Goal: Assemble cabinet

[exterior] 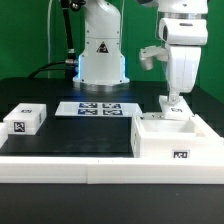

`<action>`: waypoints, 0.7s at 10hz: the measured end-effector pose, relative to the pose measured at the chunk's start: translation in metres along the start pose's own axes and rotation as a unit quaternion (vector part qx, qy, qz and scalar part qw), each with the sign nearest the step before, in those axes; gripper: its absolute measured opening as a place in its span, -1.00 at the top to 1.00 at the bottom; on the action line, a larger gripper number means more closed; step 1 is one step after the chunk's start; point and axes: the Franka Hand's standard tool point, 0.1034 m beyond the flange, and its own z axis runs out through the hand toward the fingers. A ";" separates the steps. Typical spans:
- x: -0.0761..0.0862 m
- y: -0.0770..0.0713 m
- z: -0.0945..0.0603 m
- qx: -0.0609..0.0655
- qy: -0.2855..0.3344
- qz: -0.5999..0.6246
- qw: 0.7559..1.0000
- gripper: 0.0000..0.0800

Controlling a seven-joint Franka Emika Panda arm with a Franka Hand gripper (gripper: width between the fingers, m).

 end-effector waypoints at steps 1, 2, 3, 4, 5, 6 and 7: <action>0.000 0.003 0.000 -0.001 0.001 0.000 1.000 0.82; 0.001 0.009 0.001 -0.002 0.003 0.000 1.000 0.82; 0.002 0.017 0.002 -0.004 0.005 0.003 1.000 0.82; 0.001 0.021 0.002 -0.007 0.007 0.006 1.000 0.82; 0.001 0.020 0.002 -0.007 0.007 0.006 1.000 0.82; 0.001 0.020 0.002 -0.007 0.007 0.006 1.000 0.82; 0.001 0.020 0.002 -0.007 0.007 0.006 1.000 0.82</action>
Offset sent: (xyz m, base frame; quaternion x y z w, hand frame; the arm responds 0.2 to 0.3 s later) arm 0.0134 0.0030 -0.0134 0.0328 0.0064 -0.0113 0.9994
